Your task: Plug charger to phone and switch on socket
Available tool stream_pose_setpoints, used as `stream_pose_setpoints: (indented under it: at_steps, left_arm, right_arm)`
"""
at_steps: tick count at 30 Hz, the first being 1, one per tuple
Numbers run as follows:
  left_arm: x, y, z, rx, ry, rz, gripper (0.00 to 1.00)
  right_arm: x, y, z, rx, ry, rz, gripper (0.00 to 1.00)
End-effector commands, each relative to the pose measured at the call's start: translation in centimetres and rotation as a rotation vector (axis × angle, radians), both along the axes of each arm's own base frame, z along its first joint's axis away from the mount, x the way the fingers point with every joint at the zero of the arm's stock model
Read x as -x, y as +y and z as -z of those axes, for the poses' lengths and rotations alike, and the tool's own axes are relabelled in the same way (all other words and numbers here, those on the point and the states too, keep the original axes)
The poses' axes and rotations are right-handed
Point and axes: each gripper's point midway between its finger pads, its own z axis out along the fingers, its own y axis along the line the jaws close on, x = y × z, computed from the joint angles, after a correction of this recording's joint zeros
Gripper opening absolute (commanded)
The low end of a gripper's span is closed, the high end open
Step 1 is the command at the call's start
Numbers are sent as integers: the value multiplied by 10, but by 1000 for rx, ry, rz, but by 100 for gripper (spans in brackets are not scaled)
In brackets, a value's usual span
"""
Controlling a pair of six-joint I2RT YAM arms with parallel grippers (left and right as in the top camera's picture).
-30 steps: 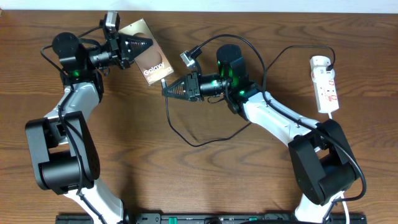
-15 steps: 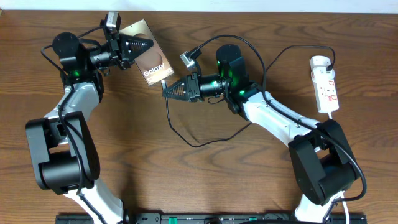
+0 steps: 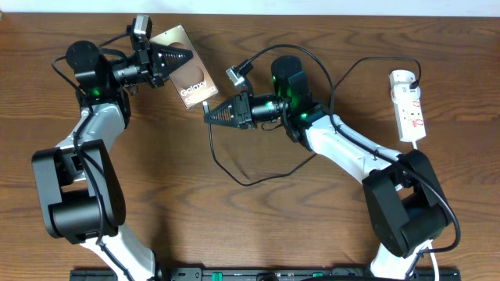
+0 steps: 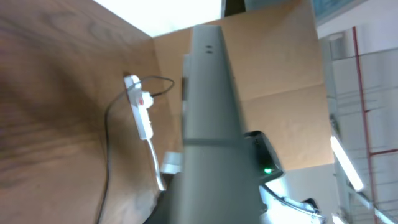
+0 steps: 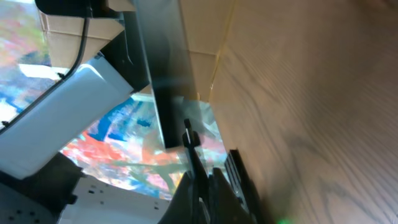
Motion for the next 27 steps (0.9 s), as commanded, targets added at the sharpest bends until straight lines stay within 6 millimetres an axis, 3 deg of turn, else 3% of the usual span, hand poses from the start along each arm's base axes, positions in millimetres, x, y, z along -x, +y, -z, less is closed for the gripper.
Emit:
stream_pose_setpoints:
  at_steps: [1,11,20,27]
  left_arm:
    - [5,-5,-12,-9,-25,37,7]
    - [5,-2,-12,-12,-33,32,7]
    - [-1,31,-12,-12,-31,-45,7]
    - [-1,30,-12,-12,-27,-43,7]
  right_arm:
    - [-6,-1,8,25,12,36,1]
    - [-4,-2,7,20,16,21,1]
    - [6,-2,4,6,33,-34,1]
    - [16,-1,2,-8,38,-81,1]
